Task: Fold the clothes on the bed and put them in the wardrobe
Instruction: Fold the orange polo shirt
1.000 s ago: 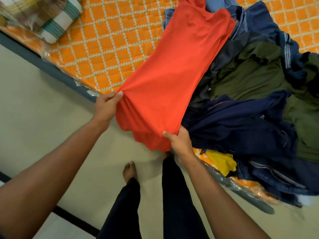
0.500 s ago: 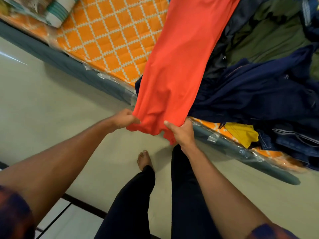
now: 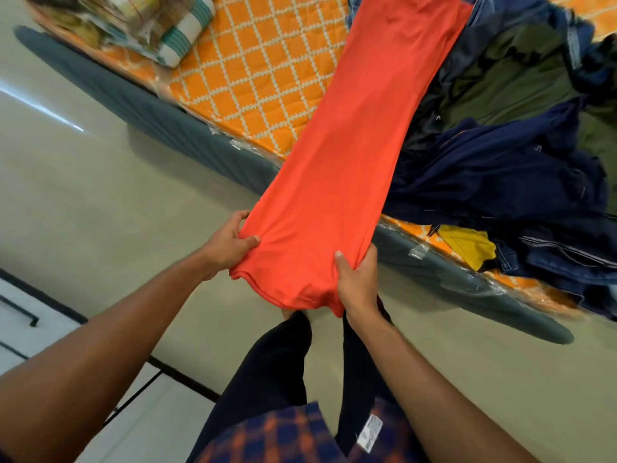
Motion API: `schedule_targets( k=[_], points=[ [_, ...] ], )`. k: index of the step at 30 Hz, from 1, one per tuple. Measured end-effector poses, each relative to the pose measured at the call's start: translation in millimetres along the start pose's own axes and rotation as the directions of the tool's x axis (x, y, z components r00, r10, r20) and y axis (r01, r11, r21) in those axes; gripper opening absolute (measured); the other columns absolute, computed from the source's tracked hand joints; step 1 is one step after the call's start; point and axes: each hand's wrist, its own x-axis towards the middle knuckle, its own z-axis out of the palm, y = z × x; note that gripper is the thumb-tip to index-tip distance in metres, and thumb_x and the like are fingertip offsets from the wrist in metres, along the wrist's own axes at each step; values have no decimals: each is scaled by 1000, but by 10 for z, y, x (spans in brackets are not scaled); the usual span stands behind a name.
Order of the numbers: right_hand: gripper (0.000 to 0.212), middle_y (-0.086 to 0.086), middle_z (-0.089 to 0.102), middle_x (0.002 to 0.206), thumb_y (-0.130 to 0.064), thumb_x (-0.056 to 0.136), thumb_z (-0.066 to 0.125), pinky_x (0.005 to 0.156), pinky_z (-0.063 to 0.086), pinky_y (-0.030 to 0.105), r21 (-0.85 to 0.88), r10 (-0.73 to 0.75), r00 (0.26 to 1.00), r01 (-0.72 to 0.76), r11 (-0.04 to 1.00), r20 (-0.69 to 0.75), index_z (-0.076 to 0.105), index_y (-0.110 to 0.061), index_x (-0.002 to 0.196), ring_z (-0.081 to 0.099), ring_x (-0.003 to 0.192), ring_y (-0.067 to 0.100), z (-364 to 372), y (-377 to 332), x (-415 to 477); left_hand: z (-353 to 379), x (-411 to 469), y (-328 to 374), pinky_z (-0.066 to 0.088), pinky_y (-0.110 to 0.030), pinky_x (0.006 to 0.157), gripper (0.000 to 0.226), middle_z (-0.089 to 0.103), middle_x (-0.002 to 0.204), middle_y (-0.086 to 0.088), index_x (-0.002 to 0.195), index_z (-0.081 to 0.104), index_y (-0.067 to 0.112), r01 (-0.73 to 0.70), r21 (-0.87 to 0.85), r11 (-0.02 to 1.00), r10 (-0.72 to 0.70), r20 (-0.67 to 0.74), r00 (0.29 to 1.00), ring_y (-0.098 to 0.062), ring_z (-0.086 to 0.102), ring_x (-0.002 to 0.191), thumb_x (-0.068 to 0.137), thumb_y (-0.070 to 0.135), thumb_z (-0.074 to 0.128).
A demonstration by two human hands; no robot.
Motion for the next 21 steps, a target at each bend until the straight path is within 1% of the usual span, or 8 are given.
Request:
schedule_targets(
  k=[4, 6, 8, 11, 13, 17, 19, 21],
  points=[
    [78, -16, 38, 144, -18, 98, 64, 102, 38, 27, 37, -23, 998, 21, 999, 56, 17, -36, 159, 47, 121, 5, -21, -164, -504, -98, -424, 114, 36, -22, 30, 52, 63, 107, -11, 142, 36, 36, 46, -171, 984, -32, 85, 996, -14, 46, 40, 102, 7, 53],
    [78, -20, 33, 150, -14, 98, 62, 108, 38, 27, 84, -65, 993, 56, 995, 103, 19, -43, 156, 46, 128, 4, -53, -245, -582, -157, -527, 184, 43, -22, 34, 61, 64, 115, -7, 146, 32, 45, 89, -327, 941, -60, 99, 993, -10, 46, 41, 103, 8, 53],
    [63, -17, 44, 148, -8, 98, 60, 110, 40, 27, 164, -70, 984, 42, 986, 164, 42, -45, 145, 50, 129, 3, -64, -324, -559, -221, -545, 319, 47, -23, 42, 60, 67, 107, 1, 145, 36, 50, 145, -463, 874, -107, 109, 988, -8, 47, 50, 103, 10, 52],
    [33, -2, 65, 122, -1, 97, 55, 102, 49, 36, 288, 55, 974, -119, 950, 220, 72, -27, 107, 61, 112, 15, -145, -601, -402, -250, -442, 679, 49, -20, 49, 44, 69, 86, 3, 137, 54, 34, 108, -606, 788, -53, 108, 993, -5, 53, 55, 102, 8, 49],
    [31, 9, 69, 105, 2, 97, 51, 94, 49, 41, 373, 183, 944, -280, 885, 274, 73, -18, 88, 60, 100, 24, -218, -895, -194, -292, -263, 1043, 54, -18, 52, 34, 64, 69, 3, 130, 59, 20, 61, -662, 747, -30, 59, 998, -4, 58, 52, 101, 6, 48],
    [28, 12, 66, 94, 2, 100, 43, 95, 52, 49, 565, 241, 919, -383, 731, 311, 64, -14, 90, 62, 85, 25, -438, -1539, 603, -228, 282, 2003, 52, -16, 44, 20, 56, 53, 1, 97, 65, 7, 116, -761, 638, -93, 73, 993, -5, 58, 41, 103, 6, 46],
    [28, 11, 66, 82, 4, 101, 40, 71, 62, 36, 661, 234, 919, -391, 641, 317, 61, -12, 92, 65, 68, 21, -556, -1949, 1166, -174, 757, 2503, 50, -19, 39, 35, 54, 47, -3, 72, 61, 2, -3, -793, 609, -50, -43, 998, -8, 57, 37, 103, 2, 43],
    [26, 9, 62, 63, 6, 101, 41, 44, 54, 24, 725, 203, 935, -355, 590, 292, 59, -8, 91, 60, 49, 15, -608, -2315, 1623, -298, 1223, 2977, 55, -21, 45, 37, 57, 45, -9, 60, 57, -3, -141, -913, 383, -69, -181, 981, -16, 67, 47, 90, -11, 38]
  ],
)
